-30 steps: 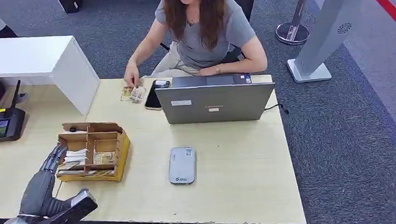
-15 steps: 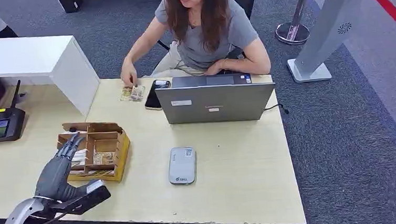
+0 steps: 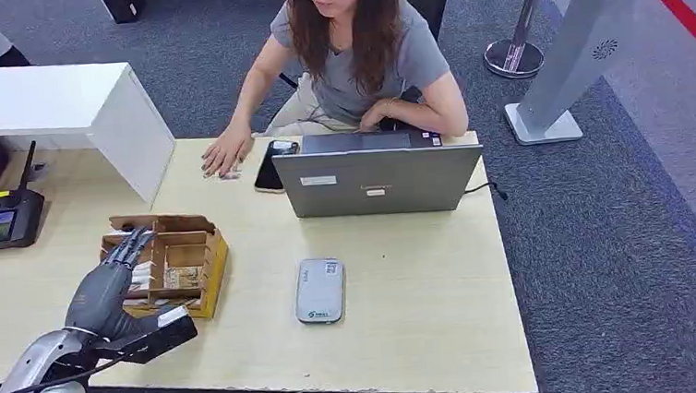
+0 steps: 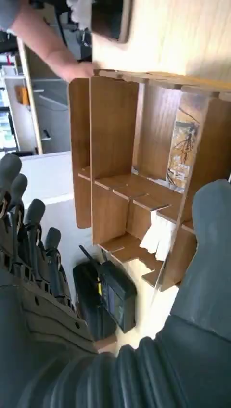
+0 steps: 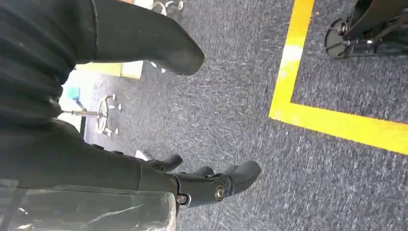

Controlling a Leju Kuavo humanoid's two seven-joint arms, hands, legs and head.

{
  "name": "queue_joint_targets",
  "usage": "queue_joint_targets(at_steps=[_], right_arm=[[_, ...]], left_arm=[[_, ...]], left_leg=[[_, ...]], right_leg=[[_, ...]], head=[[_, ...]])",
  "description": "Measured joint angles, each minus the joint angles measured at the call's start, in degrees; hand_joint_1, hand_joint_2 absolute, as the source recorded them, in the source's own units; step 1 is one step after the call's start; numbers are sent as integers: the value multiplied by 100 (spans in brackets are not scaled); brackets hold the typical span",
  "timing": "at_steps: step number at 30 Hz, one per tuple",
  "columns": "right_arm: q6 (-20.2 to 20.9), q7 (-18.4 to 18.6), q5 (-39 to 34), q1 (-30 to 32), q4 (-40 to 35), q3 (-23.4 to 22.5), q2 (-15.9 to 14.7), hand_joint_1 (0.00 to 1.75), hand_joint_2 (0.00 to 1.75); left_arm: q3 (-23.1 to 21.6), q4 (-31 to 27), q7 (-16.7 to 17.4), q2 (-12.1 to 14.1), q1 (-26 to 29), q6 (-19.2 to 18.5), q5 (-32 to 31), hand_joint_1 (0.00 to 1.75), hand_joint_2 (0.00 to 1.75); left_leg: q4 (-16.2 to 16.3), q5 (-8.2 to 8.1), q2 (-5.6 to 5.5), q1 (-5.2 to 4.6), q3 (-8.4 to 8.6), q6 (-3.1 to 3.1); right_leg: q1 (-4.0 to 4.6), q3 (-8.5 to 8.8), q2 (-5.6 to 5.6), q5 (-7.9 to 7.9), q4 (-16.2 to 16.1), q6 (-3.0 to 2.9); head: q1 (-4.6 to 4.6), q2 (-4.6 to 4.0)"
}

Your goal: Pass the card to the sensor for recognition and then transmit it.

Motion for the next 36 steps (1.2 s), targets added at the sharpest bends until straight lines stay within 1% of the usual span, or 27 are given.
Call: queue_joint_targets(at_steps=[6,9,12,22,27,36], right_arm=[[-15,4,70,-1,0,2,0,0,175],[-24,15,77,-2,0,2,0,0,175],[-33,22,83,-1,0,2,0,0,175],[-33,20,92,-3,0,2,0,0,175],[-31,22,173,-5,0,15,0,0,175],[-20,22,190,-5,0,37,0,0,175]], left_arm=[[-193,26,-2,288,-61,-193,48,0,175],[-269,26,0,419,-51,-210,138,0,175],[-302,7,22,496,-8,-197,181,0,175],[-394,-129,50,575,100,-134,195,0,175],[-402,-302,61,723,203,-147,201,0,175],[-429,-337,118,839,266,-243,201,0,175]], left_leg=[[0,-1,1,0,-1,0],[0,-1,0,0,-1,0],[0,-1,0,0,-1,0],[0,0,-2,0,-1,0],[0,0,-3,0,-1,0],[0,0,-2,0,-1,0]], right_leg=[[0,-1,1,0,0,0],[0,-1,1,-1,0,0],[0,0,1,-1,0,0],[0,2,-1,0,0,0],[0,1,-1,-1,0,0],[0,2,-1,0,0,0]], head=[[0,0],[2,0],[0,0],[-2,0],[2,0],[2,0]])
